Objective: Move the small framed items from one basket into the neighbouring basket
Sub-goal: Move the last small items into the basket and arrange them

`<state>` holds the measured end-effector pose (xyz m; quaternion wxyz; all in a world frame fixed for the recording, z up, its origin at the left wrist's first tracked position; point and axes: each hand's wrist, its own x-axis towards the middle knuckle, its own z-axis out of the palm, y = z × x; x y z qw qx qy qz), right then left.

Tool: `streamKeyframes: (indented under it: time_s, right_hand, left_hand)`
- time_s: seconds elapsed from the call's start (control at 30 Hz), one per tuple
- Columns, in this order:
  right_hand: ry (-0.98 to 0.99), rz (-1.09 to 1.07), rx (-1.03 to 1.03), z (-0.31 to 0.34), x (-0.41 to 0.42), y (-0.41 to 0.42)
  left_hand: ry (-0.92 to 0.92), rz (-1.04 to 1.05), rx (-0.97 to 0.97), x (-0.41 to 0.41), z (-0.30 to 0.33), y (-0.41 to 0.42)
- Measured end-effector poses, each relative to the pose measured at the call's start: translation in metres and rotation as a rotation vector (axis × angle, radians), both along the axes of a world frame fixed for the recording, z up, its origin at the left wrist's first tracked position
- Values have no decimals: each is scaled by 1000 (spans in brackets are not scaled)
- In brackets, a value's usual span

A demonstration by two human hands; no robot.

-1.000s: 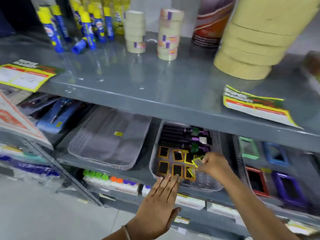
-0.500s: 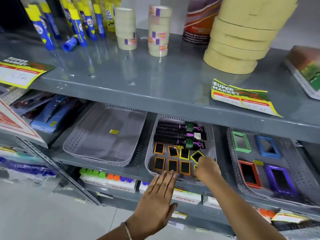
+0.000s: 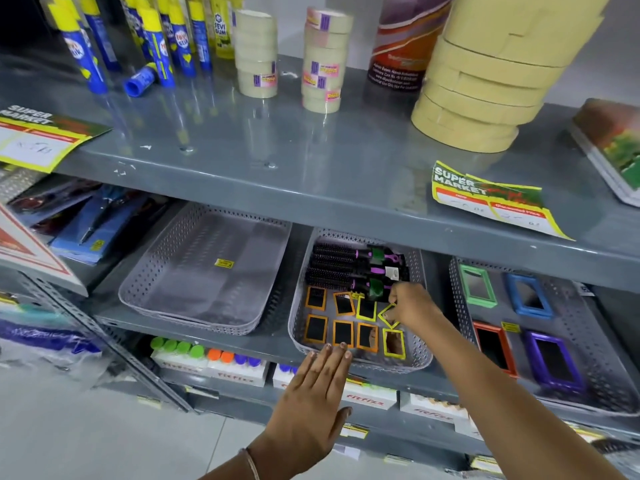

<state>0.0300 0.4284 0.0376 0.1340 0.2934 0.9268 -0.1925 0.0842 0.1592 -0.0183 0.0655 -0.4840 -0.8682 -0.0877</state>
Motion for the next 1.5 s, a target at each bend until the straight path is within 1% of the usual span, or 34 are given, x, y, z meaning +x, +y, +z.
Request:
streamKeyframes:
  time_s: [0.1,0.27,0.5,0.77,0.93,1.1,1.17,1.2,1.23,1.27,1.3,1.33,1.37,1.4,1.43,1.5]
  right_hand:
    - [-50,56,29,-5,-6,1]
    - [-58,73,18,-10,-6,5]
    - [-29,114,-80,-19,-2,16]
    - [1,158,-48,-23,-2,16]
    - [8,242,-78,-22,2,22]
    - [5,277,-67,-20,6,23]
    - [15,259,-77,-18,11,21]
    - [72,228,-87,-17,16,21]
    - [182,171,-105,-17,22,21]
    - [334,78,-134,-17,30,19]
    - [503,-41,-155,-16,39,17]
    - [658,-174,-183,-19,49,16]
    - [759,-313,-234,-23,58,14]
    - [798,-446,-326,-29,67,12]
    - [790,-560,-442,-34,76,10]
    - [740,-703,-641,-45,89,6]
  left_hand:
    - [22,-16,1,-1,-1,-1]
    - [23,-23,-3,-3,-3,-2]
    - [15,-32,13,-4,-8,-2]
    - [42,-39,32,-4,-9,-1]
    - [9,-43,53,-3,-8,-1]
    - [-55,-36,60,-4,-10,-1]
    - [-70,-49,72,-7,-7,-2]
    - [-87,-37,89,-11,-5,-3]
    - [-114,3,125,-16,-2,-4]
    - [-155,66,190,-23,1,-5]
    - [-239,149,280,-29,4,-6]
    - [-370,246,389,-35,10,-7]
    - [-528,344,511,-41,15,-6]
    - [-680,440,612,-48,18,-4]
    - [-801,530,667,-54,21,-1]
    - [-973,647,706,-65,25,6]
